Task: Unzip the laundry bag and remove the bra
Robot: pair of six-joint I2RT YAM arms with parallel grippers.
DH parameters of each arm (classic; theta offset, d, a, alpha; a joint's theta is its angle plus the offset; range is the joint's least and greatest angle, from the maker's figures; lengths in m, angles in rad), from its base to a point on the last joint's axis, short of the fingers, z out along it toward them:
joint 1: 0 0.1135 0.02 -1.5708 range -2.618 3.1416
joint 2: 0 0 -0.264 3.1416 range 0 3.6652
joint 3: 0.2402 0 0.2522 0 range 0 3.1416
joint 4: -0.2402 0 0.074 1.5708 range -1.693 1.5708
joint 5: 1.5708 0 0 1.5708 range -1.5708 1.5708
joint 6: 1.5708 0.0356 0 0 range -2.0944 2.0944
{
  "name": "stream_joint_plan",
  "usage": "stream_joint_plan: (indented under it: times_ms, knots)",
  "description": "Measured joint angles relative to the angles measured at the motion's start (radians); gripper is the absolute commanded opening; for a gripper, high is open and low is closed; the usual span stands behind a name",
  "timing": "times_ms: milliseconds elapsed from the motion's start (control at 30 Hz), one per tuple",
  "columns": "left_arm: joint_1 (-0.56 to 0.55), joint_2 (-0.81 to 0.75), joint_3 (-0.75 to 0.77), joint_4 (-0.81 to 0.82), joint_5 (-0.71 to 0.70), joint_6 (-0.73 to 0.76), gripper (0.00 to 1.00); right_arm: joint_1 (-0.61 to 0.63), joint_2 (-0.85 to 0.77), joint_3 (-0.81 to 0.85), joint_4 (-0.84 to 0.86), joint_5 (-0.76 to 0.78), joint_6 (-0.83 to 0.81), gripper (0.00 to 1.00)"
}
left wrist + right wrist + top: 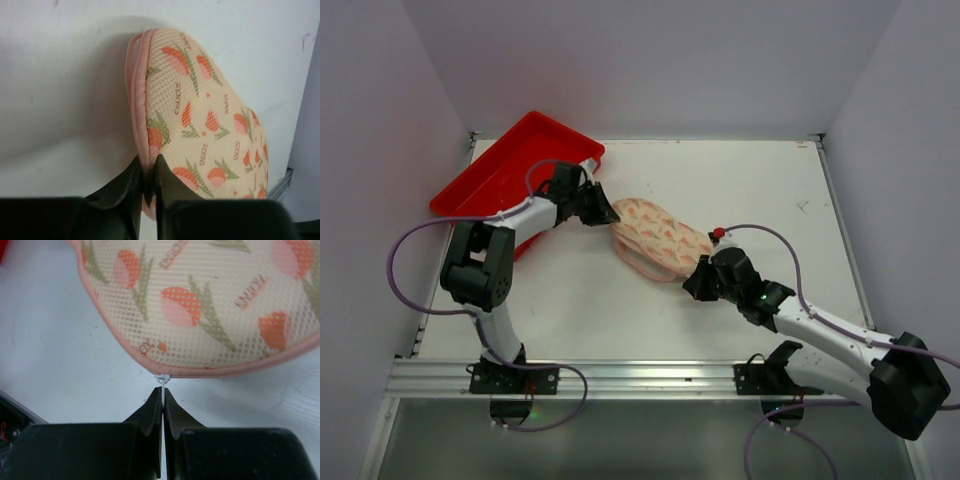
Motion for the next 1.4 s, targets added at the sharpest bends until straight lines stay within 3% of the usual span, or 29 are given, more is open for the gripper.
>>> stream_joint_plan:
  times_ms: [67,100,167,300,567,667,767,867,900,967,1000,1167,1400]
  knots:
    - [0.002,0.06,0.097,-0.009,0.014,0.027,0.55,0.0,0.021,0.0,0.027,-0.04,-0.002,0.0]
    - [0.002,0.076,0.125,-0.007,0.017,0.027,0.79,0.001,0.042,0.003,0.047,-0.056,-0.002,0.0]
    - [0.004,0.09,0.161,0.003,0.032,0.027,0.97,0.009,0.119,0.024,0.078,-0.093,-0.002,0.0]
    - [0.005,0.056,0.121,0.024,0.035,-0.015,1.0,0.034,0.293,0.107,0.158,-0.158,0.003,0.0]
    - [-0.04,-0.256,-0.247,0.036,-0.009,-0.137,1.0,0.087,0.539,0.292,0.327,-0.259,0.027,0.0]
    - [-0.114,-0.318,-0.337,0.087,-0.025,-0.196,0.96,0.108,0.574,0.318,0.357,-0.273,0.028,0.0]
    - [-0.184,-0.317,-0.371,0.14,-0.034,-0.251,0.85,0.124,0.587,0.32,0.366,-0.276,0.029,0.0]
    - [-0.207,-0.298,-0.373,0.183,-0.046,-0.288,0.54,0.134,0.589,0.319,0.368,-0.275,0.029,0.0]
    - [-0.207,-0.293,-0.373,0.189,-0.053,-0.295,0.3,0.135,0.587,0.315,0.37,-0.275,0.029,0.0]
    - [-0.206,-0.283,-0.375,0.192,-0.077,-0.308,0.05,0.135,0.569,0.294,0.373,-0.269,0.029,0.0]
    - [-0.206,-0.282,-0.377,0.189,-0.085,-0.311,0.01,0.135,0.554,0.277,0.372,-0.266,0.03,0.0]
    - [-0.206,-0.282,-0.386,0.183,-0.101,-0.303,0.0,0.103,0.362,0.101,0.325,-0.235,0.029,0.0]
    - [-0.197,-0.245,-0.316,0.097,-0.037,-0.204,0.0,-0.047,-0.065,-0.091,0.093,-0.16,0.008,0.0]
